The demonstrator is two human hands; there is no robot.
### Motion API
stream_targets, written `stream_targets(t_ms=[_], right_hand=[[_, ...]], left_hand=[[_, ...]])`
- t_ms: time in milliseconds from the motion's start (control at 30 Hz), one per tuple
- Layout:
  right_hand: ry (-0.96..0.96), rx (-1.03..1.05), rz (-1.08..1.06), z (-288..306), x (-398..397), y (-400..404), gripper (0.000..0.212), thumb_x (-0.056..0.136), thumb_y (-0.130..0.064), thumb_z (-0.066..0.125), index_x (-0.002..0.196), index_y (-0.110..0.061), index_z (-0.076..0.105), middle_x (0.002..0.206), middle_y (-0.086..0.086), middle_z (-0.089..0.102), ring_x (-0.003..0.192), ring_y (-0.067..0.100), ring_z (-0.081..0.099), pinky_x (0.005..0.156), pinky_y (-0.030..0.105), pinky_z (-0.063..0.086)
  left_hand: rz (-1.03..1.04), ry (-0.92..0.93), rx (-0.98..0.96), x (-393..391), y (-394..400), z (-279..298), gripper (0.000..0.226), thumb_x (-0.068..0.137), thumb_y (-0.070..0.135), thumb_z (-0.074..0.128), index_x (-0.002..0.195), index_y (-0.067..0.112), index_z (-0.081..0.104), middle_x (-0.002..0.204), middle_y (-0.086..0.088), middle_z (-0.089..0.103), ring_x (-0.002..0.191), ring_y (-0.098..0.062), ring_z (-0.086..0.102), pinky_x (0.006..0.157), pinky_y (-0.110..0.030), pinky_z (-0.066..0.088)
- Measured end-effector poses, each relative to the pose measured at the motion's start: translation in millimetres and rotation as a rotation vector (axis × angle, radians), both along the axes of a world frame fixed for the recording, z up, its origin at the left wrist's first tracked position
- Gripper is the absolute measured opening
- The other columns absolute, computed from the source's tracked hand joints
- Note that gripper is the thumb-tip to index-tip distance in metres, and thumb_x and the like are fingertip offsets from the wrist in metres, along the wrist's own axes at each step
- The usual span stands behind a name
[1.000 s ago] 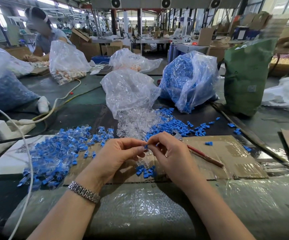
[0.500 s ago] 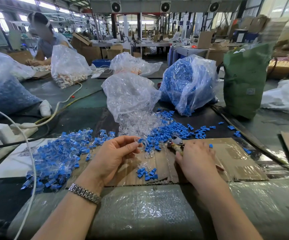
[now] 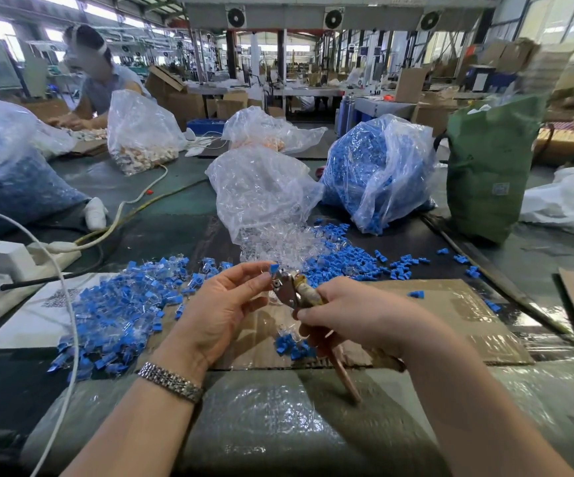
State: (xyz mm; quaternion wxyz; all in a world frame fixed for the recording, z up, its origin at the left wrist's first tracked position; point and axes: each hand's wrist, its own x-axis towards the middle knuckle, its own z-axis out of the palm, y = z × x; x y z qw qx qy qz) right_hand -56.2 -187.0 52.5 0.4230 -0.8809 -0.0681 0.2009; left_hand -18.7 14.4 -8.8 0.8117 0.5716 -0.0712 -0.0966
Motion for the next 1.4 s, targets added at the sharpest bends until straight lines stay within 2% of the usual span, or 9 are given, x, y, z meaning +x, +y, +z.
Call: stream_targets(t_ms=[100, 233, 400, 800, 933, 1100, 1200, 1300, 1400], right_hand=[[0.005, 0.014, 0.001, 1, -3, 3, 0.019, 0.1, -0.019, 0.059, 0.083, -0.012, 0.061, 0.085, 0.01, 0.072, 0.069, 0.016, 0.068, 0.086, 0.046, 0.06], [-0.019, 0.008, -0.006, 0, -6, 4, 0.02, 0.1, -0.019, 0.057, 0.083, -0.011, 0.058, 0.085, 0.013, 0.07, 0.075, 0.023, 0.068, 0.088, 0.053, 0.058], [-0.004, 0.009, -0.022, -2, -6, 4, 0.022, 0.102, -0.025, 0.055, 0.084, -0.011, 0.058, 0.082, 0.012, 0.071, 0.072, 0.022, 0.07, 0.085, 0.05, 0.06], [-0.05, -0.083, -0.064, -11, -10, 17, 0.05, 0.102, -0.052, 0.046, 0.079, -0.01, 0.058, 0.065, 0.004, 0.062, 0.054, 0.022, 0.06, 0.068, 0.04, 0.056], [-0.027, -0.026, -0.065, -10, -12, 15, 0.046, 0.103, -0.05, 0.047, 0.084, -0.01, 0.058, 0.071, 0.007, 0.065, 0.058, 0.024, 0.064, 0.066, 0.037, 0.055], [0.035, 0.026, -0.091, -5, -5, -7, 0.048, 0.099, -0.053, 0.051, 0.098, -0.007, 0.063, 0.071, 0.002, 0.07, 0.067, 0.023, 0.073, 0.074, 0.04, 0.063], [-0.079, -0.132, -0.264, -10, 5, -26, 0.038, 0.099, -0.051, 0.053, 0.086, -0.016, 0.057, 0.07, -0.002, 0.063, 0.06, 0.016, 0.06, 0.06, 0.032, 0.052], [-0.25, -0.461, -0.38, -21, 15, -39, 0.036, 0.097, -0.052, 0.056, 0.082, -0.019, 0.05, 0.079, 0.0, 0.062, 0.069, 0.016, 0.056, 0.056, 0.032, 0.038], [-0.277, -0.668, -0.388, -30, 17, -40, 0.038, 0.096, -0.054, 0.057, 0.095, -0.016, 0.051, 0.101, 0.005, 0.06, 0.079, 0.018, 0.053, 0.065, 0.035, 0.041]], left_hand=[[0.001, -0.001, -0.009, 1, -1, 0, 0.03, 0.075, 0.019, 0.079, 0.105, 0.017, 0.08, 0.114, -0.014, 0.074, 0.102, -0.024, 0.067, 0.096, -0.044, 0.053], [0.029, -0.063, 0.076, -1, -6, 1, 0.025, 0.075, 0.019, 0.077, 0.1, 0.02, 0.081, 0.104, -0.008, 0.078, 0.083, -0.013, 0.068, 0.072, -0.022, 0.059], [0.032, -0.105, 0.179, -5, -3, 2, 0.025, 0.078, 0.023, 0.077, 0.103, 0.021, 0.08, 0.101, -0.016, 0.077, 0.077, -0.014, 0.067, 0.065, -0.024, 0.06], [0.125, -0.143, 0.305, -10, -5, 3, 0.024, 0.074, 0.026, 0.076, 0.097, 0.027, 0.082, 0.098, -0.011, 0.078, 0.086, -0.018, 0.067, 0.073, -0.027, 0.06], [0.119, -0.129, 0.319, -11, -5, 6, 0.023, 0.076, 0.026, 0.075, 0.098, 0.027, 0.081, 0.099, -0.009, 0.078, 0.09, -0.024, 0.069, 0.083, -0.038, 0.06], [0.156, -0.175, 0.321, -11, -3, 7, 0.016, 0.083, 0.02, 0.076, 0.099, 0.021, 0.078, 0.099, -0.005, 0.077, 0.09, -0.017, 0.07, 0.082, -0.031, 0.057], [0.442, -0.276, 0.632, -7, -1, 2, 0.012, 0.092, 0.012, 0.071, 0.098, 0.022, 0.072, 0.094, 0.003, 0.073, 0.084, -0.002, 0.066, 0.072, -0.013, 0.052], [0.765, -0.355, 0.962, -2, 4, -1, 0.021, 0.09, 0.003, 0.065, 0.104, 0.019, 0.068, 0.106, 0.0, 0.061, 0.096, -0.012, 0.057, 0.077, -0.016, 0.04], [0.716, -0.469, 1.063, -2, 1, -2, 0.022, 0.09, 0.003, 0.064, 0.106, 0.017, 0.068, 0.105, 0.002, 0.055, 0.101, -0.015, 0.055, 0.083, -0.02, 0.037]])
